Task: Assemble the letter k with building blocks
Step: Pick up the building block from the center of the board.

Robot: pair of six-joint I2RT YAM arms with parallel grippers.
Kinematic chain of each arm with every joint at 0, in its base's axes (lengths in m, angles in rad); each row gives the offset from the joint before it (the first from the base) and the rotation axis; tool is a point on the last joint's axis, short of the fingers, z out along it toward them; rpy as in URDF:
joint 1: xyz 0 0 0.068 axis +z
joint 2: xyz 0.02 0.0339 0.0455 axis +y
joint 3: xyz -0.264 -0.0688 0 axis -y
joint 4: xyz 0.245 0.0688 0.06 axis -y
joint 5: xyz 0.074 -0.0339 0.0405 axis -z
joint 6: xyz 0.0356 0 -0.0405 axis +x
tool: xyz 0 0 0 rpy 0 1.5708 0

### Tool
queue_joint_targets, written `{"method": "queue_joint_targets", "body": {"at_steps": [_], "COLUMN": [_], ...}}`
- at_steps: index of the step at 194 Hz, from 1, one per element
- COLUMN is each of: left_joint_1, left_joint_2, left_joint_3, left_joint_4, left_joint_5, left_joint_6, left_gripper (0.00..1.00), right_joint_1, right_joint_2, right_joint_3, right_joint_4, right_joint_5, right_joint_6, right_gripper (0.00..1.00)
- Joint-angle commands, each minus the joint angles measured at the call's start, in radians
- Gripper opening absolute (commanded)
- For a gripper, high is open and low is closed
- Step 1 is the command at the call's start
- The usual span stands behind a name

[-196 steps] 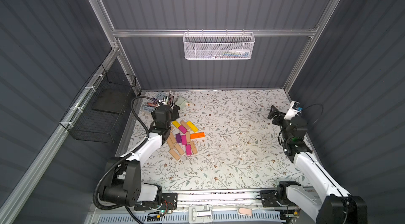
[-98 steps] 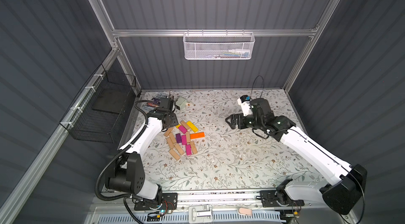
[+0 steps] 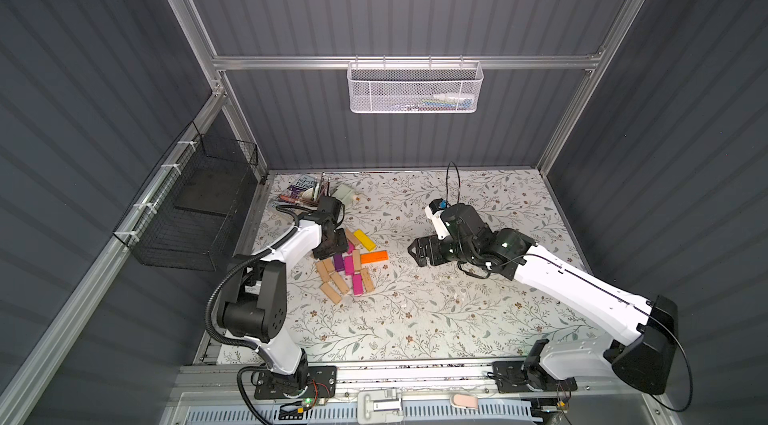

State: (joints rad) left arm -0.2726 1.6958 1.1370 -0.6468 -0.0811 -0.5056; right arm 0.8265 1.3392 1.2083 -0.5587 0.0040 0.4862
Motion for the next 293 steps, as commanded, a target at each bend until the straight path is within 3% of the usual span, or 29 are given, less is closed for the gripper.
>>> {"method": "queue_joint_targets", "body": {"at_steps": [1,134,188,207,222,234,255,293], "left_joint_1": [-0.007,-0.007,-0.007,-0.007,-0.01,-0.044,-0.176,-0.366], "left_joint_2": [0.036,0.114,0.103,0.052,-0.005,-0.029,-0.004,0.198], "left_joint_3": [0.013,-0.023,-0.034,-0.031,-0.019,0.012,0.133,0.393], "left_joint_4": [-0.02,0.019,0.027,0.013,0.024,0.03,0.011,0.068], "left_joint_5": [-0.014,-0.047,-0.039,-0.01,0.103,0.161,0.106,0.072], "left_joint_6": [0.028,0.062,0.058,0.045,0.022,-0.006,-0.048,-0.133], "left_gripper": [0.46,0.41,0.23,0.21,0.2,0.2,0.19,0.17], "right_joint_1": [0.007,0.011,0.011,0.01,0.006,-0.002,-0.036,-0.128], "right_joint_2": [0.02,0.014,-0.007,-0.03,-0.06,-0.09,-0.145,-0.271], "right_joint_3": [0.004,-0.006,-0.02,-0.041,-0.07,-0.098,-0.146,-0.236], "right_joint_4": [0.015,0.026,0.035,0.054,0.08,0.11,0.136,0.103], "right_joint_5": [0.034,0.04,0.046,0.086,0.134,0.164,0.196,0.242], "right_joint_6": [0.023,0.032,0.044,0.056,0.07,0.082,0.111,0.158], "right_gripper": [0.95,0.95,0.95,0.95,0.96,0.96,0.97,0.98]}}
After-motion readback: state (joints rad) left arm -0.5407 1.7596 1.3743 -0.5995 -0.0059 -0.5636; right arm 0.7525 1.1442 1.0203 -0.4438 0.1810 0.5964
